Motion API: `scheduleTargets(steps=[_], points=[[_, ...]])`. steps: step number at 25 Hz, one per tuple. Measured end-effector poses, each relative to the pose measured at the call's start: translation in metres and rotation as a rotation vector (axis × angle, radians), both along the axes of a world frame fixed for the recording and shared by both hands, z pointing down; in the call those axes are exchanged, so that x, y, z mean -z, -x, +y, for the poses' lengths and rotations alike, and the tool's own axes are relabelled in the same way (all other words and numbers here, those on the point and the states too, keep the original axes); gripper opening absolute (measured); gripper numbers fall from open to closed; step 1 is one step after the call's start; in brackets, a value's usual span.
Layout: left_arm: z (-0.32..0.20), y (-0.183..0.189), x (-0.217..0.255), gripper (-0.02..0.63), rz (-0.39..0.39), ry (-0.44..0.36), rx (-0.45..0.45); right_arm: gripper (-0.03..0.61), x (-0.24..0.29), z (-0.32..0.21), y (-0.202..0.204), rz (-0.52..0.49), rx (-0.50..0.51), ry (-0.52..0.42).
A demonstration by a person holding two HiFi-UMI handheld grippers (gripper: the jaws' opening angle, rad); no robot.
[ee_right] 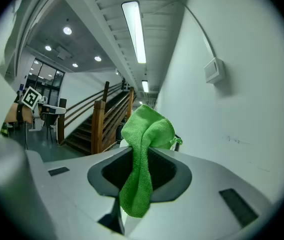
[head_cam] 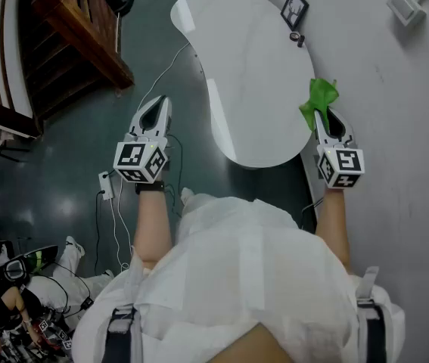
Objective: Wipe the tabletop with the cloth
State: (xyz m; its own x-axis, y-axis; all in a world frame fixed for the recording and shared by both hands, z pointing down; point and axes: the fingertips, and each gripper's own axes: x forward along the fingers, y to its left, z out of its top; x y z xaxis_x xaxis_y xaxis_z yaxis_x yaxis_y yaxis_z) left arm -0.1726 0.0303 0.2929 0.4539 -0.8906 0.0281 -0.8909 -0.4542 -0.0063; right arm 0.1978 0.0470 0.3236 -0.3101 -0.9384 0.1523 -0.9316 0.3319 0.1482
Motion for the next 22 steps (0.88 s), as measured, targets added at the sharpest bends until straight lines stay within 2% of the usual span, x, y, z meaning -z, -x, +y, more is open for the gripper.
scheduleTargets(steps=[18,22], points=[[0.006,-0.008,0.001,0.018,-0.008,0.003,-0.026,0.083,0.0,0.005,0.004,0.003,0.027,0.003],[0.006,-0.009,0.0,0.018,-0.01,0.005,-0.024,0.083,-0.005,0.005,0.006,-0.021,0.049,0.029]])
